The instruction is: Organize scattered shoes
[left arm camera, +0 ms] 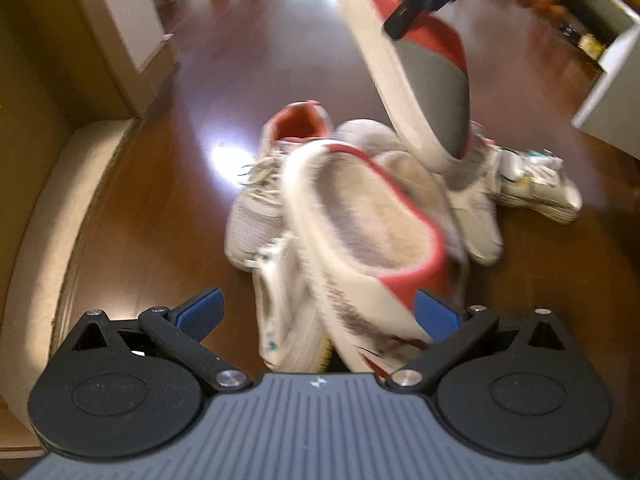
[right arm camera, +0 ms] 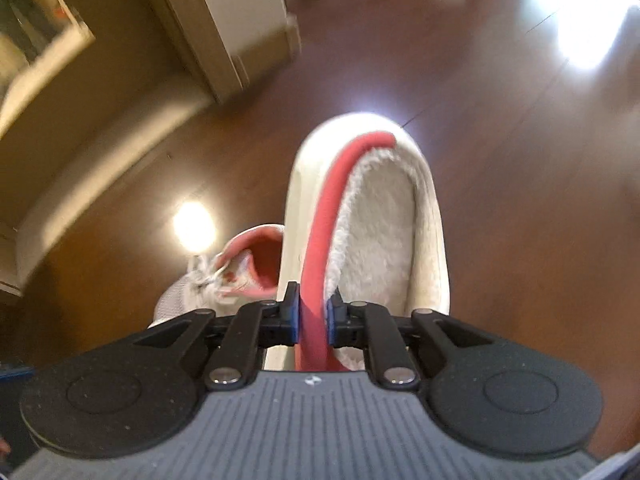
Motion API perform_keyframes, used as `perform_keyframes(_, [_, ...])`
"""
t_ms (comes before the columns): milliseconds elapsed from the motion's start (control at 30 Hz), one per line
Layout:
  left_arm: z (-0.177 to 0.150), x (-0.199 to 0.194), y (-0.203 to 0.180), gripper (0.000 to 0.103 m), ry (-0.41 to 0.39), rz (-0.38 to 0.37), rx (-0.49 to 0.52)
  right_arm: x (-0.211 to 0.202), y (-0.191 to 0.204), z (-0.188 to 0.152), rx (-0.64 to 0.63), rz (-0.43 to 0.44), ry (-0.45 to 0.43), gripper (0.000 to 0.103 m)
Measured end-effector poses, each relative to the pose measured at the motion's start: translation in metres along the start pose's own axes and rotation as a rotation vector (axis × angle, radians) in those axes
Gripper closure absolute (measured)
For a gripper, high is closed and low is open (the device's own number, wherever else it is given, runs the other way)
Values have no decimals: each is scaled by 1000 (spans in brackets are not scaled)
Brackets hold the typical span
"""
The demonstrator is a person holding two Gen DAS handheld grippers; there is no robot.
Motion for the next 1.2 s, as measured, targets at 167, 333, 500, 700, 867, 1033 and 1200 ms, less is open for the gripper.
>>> perform_keyframes(167, [-8, -53, -43, 1, -79, -2, 124, -126, -6, -112, 54, -100, -105, 92])
perform_keyframes(333, [-12, -100, -82, 1, -78, 10, 260, -219, -28, -270, 241, -219, -44, 92])
perform_keyframes(500, [-10, -140, -119, 1, -53, 38, 289, -207, -66, -437, 419, -327, 110, 92])
perform_keyframes(700, [-24, -148, -176, 1, -12, -8, 346, -113, -89, -575, 474, -401, 196, 89])
perform_keyframes(867, [-40, -152, -206, 1, -41, -61, 379, -125, -67, -612, 573, -574, -86, 25])
perform_keyframes(1033, [-58, -145, -223, 1, -30, -104, 443, -152, -30, -665, 628, -620, -206, 13])
perform_keyframes(1200, [-67, -135, -234, 1, 3, -124, 493, -148, -34, -680, 557, -655, -178, 9])
Point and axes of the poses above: each gripper's, at about its wrist camera, not at the fingertips, and x roughly the way its jaws point, y to its left, z to its top, the point moved 5 cm from there along x, roughly the way its jaws point, and after that the axes turned 2 degrees about x, right-handed, at the moved point
